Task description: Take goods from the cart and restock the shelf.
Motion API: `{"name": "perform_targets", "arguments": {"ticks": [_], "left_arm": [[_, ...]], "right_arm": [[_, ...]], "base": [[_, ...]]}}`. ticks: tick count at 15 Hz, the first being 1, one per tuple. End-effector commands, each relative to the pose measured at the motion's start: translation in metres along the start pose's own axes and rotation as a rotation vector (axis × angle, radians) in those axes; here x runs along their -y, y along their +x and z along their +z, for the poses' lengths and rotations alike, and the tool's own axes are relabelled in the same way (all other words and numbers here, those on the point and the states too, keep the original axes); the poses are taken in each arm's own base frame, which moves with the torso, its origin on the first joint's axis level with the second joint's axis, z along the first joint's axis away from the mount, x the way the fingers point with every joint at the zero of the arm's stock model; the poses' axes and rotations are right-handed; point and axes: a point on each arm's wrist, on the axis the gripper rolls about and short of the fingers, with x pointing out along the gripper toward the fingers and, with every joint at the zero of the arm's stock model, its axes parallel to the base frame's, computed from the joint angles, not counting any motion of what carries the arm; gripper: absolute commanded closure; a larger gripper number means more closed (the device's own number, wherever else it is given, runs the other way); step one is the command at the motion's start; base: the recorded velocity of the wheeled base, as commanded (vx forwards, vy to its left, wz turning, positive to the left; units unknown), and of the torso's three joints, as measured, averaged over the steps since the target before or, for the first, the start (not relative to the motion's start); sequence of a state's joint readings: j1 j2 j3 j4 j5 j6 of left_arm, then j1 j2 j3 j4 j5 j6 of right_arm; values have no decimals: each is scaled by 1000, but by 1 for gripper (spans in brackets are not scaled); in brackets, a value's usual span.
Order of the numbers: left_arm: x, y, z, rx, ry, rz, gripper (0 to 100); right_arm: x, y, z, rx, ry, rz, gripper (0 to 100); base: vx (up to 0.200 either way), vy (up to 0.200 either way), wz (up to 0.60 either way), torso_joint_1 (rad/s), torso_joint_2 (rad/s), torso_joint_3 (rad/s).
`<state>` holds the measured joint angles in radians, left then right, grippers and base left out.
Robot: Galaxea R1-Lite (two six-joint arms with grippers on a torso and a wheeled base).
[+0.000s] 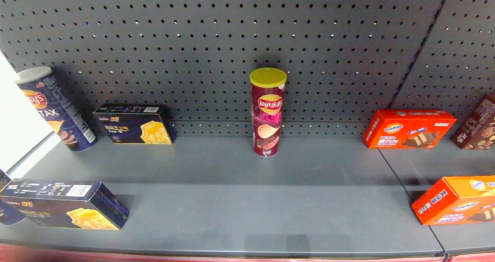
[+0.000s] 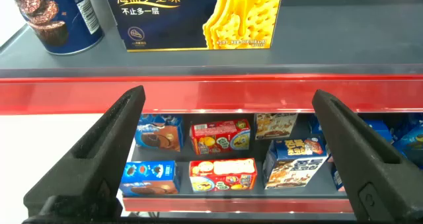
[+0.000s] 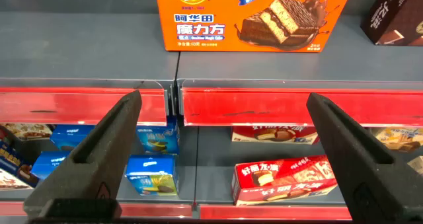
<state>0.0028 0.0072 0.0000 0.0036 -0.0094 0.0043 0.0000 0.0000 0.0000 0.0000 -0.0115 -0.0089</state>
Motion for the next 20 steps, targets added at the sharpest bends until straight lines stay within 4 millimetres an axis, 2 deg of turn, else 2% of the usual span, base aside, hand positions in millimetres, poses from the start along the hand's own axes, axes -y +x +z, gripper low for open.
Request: {"name": "perform_targets", "arguments": {"ticks": [1, 11, 20], "left_arm": [[0, 0, 0, 0, 0, 0, 0], [0, 0, 0, -1, 0, 0, 0], [0, 0, 0, -1, 0, 0, 0]], "right_arm": [[0, 0, 0, 0, 0, -1, 0], [0, 0, 0, 0, 0, 2, 0], [0, 0, 0, 0, 0, 1, 0]], "base": [[0, 0, 0, 0, 0, 0], [0, 0, 0, 0, 0, 0], [0, 0, 600, 4, 2, 3]]}}
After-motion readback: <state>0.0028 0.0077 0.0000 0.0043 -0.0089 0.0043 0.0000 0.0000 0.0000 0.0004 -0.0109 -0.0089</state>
